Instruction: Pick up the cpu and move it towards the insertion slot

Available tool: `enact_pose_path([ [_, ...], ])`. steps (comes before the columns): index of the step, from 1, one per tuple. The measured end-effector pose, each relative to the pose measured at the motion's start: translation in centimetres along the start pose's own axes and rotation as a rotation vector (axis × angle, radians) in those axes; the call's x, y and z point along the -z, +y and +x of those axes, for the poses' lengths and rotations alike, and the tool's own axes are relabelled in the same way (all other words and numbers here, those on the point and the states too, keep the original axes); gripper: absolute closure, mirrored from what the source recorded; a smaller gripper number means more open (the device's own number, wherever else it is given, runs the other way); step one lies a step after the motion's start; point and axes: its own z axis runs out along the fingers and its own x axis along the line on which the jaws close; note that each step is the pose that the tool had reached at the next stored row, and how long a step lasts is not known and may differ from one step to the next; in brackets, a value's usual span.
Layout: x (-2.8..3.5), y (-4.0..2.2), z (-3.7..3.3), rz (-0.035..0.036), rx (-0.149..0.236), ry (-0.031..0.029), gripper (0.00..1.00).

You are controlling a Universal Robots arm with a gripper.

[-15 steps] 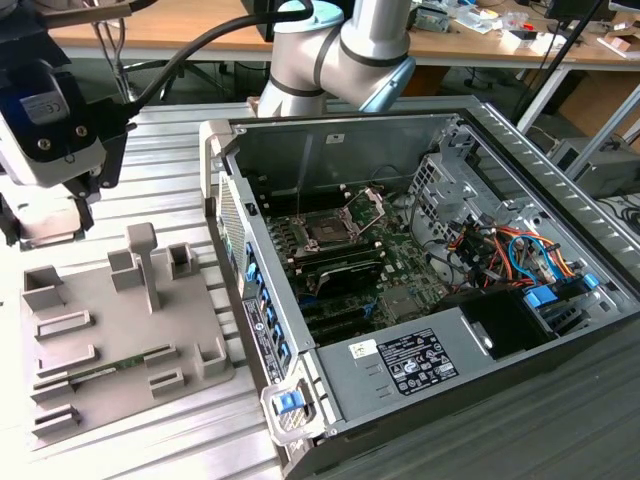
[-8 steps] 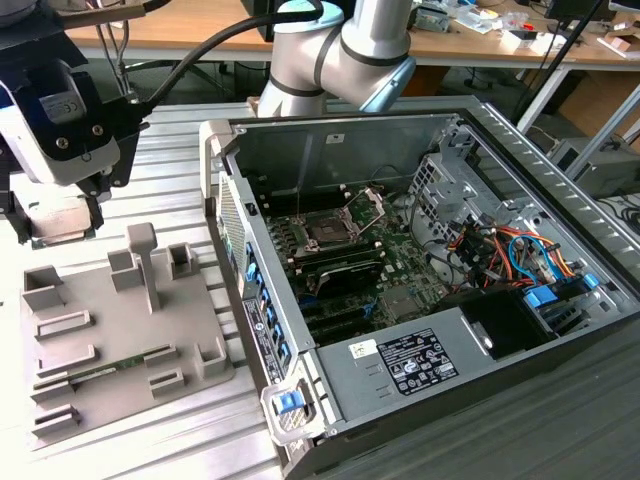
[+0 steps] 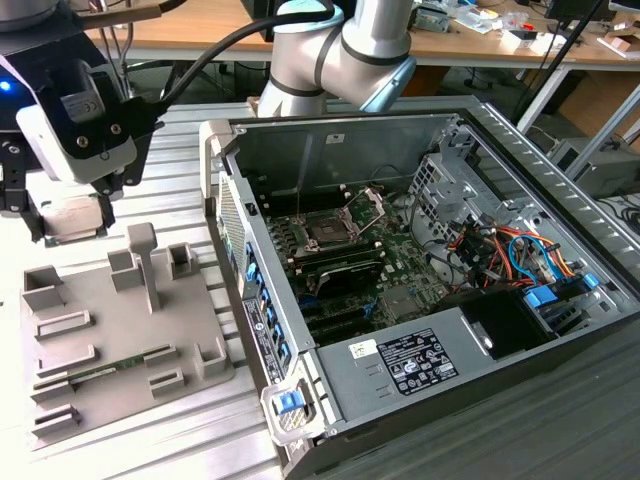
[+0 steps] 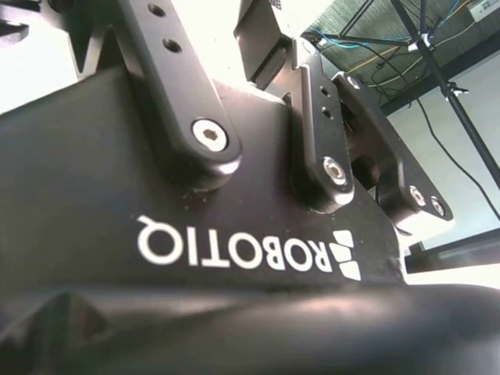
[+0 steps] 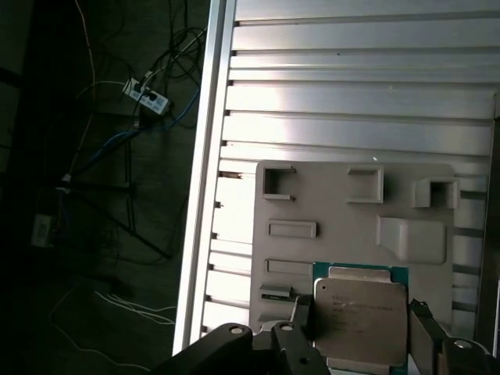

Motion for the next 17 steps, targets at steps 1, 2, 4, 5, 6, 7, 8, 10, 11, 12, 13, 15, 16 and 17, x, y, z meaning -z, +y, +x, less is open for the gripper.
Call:
enact_pose_path([
  [1, 0.00, -0.01, -0.09, 0.0000, 0.000, -0.0001, 0.45],
  [2, 0.00, -0.02, -0.19, 0.0000, 0.000, 0.0000, 0.45],
  [4, 0.00, -0.05, -0.44, 0.0000, 0.000, 0.0000, 0.45],
  [5, 0.00, -0.07, -0.62, 0.0000, 0.000, -0.0001, 0.45],
  [6, 0.00, -0.08, -0.74, 0.0000, 0.000, 0.0000, 0.45],
  [7, 0.00, -0.10, -0.84, -0.0001, 0.000, -0.0001, 0.45],
  [8, 0.00, -0.11, -0.96, 0.0000, 0.000, 0.0000, 0.45],
  [10, 0.00, -0.15, -1.31, 0.0000, 0.000, 0.0000, 0.45],
  [11, 0.00, -0.16, -1.41, 0.0000, 0.000, 0.0000, 0.45],
  [12, 0.01, -0.18, -1.60, 0.0000, 0.000, 0.0001, 0.45],
  [13, 0.00, -0.21, -1.87, 0.0000, 0.000, 0.0000, 0.45],
  [15, 0.00, -0.24, -2.11, 0.0000, 0.000, -0.0001, 0.45],
  [16, 0.00, -0.25, -2.22, 0.0000, 0.000, 0.0000, 0.45],
  [17, 0.01, -0.27, -2.37, 0.0000, 0.000, 0.0000, 0.45],
])
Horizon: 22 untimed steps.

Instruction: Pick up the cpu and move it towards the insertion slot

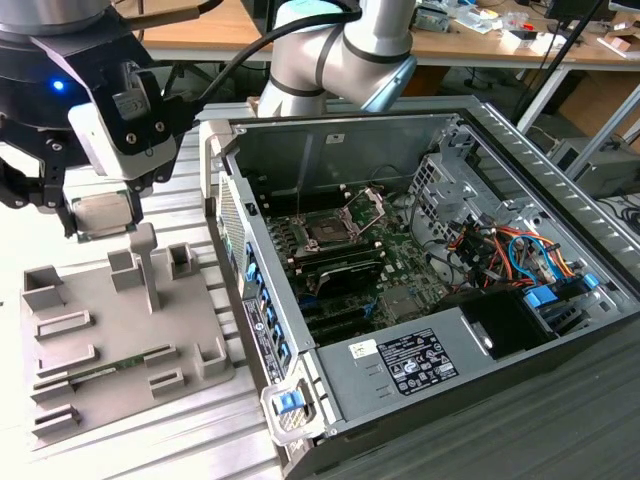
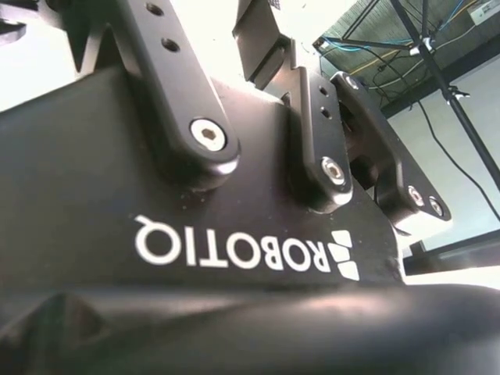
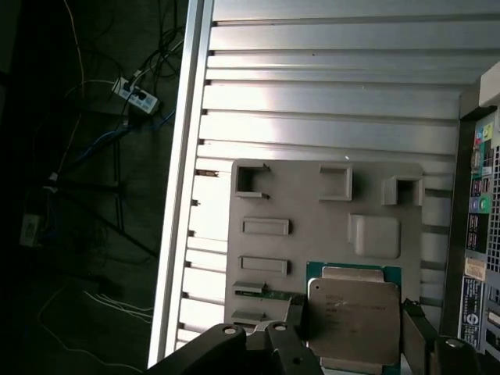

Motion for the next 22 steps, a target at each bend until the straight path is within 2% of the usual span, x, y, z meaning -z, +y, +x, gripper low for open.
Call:
enact_pose_path([
  [8, 0.00, -0.14, -1.23, 0.0000, 0.000, 0.0000, 0.45],
  [22, 0.01, -0.33, -2.89, 0.0000, 0.000, 0.0000, 0.45],
])
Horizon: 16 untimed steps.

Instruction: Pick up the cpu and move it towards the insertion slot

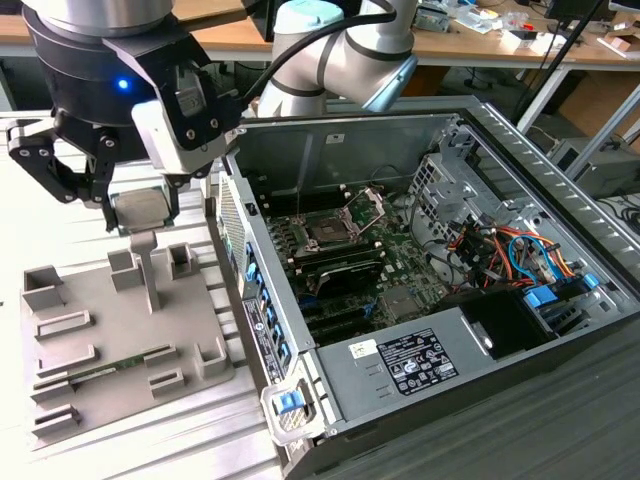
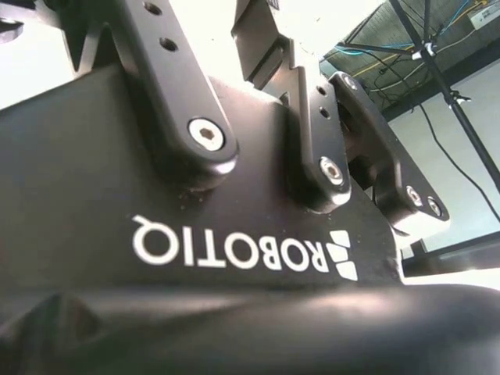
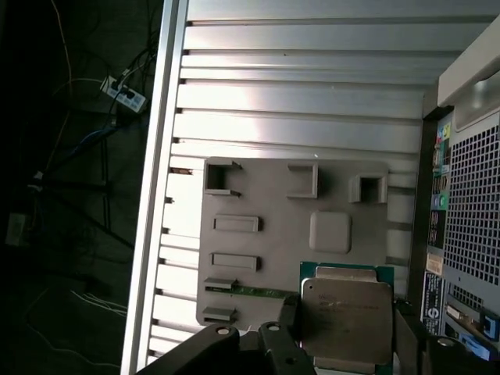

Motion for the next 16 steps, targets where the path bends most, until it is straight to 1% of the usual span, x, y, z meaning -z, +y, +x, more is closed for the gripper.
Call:
enact_pose_path([
  [16, 0.00, -0.19, -1.65, 0.0000, 0.000, 0.0000, 0.45],
])
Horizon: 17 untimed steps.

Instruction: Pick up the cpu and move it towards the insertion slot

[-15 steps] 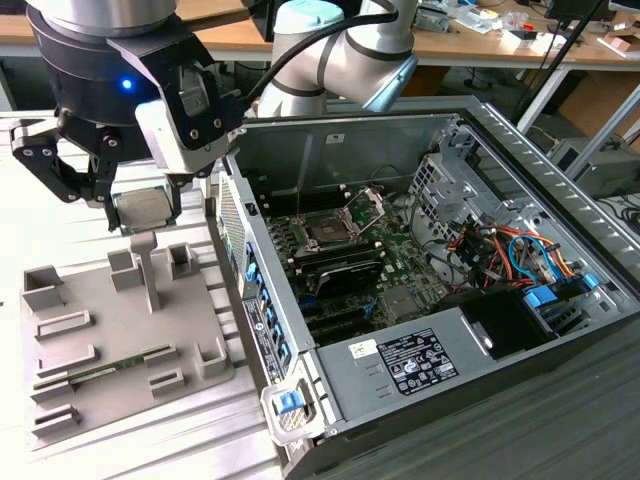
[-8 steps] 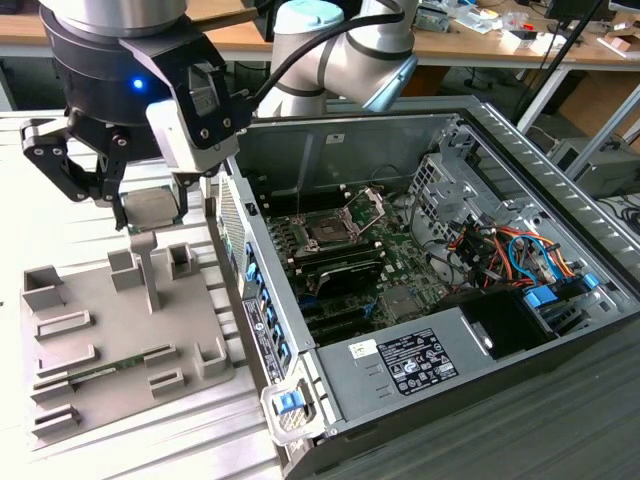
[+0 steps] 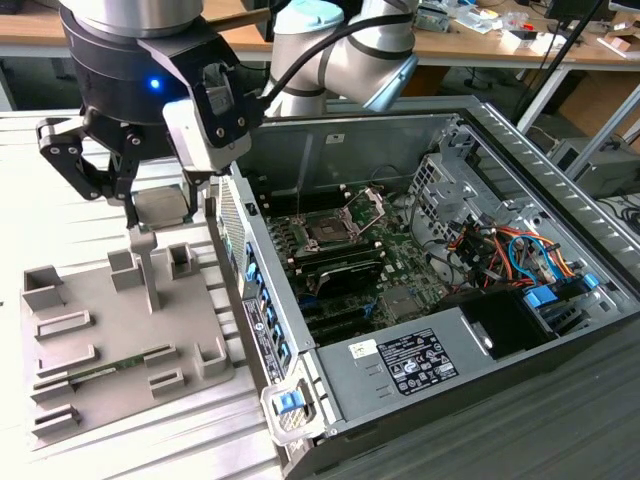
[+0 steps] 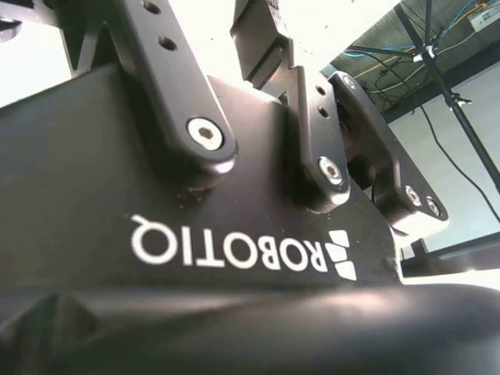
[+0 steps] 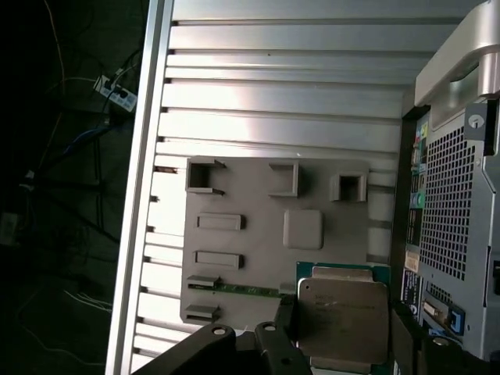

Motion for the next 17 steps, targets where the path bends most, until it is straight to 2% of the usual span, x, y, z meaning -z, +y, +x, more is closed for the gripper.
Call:
enact_pose_path([
  [17, 0.01, -0.29, -2.54, 0.0000, 0.000, 0.0000, 0.45],
])
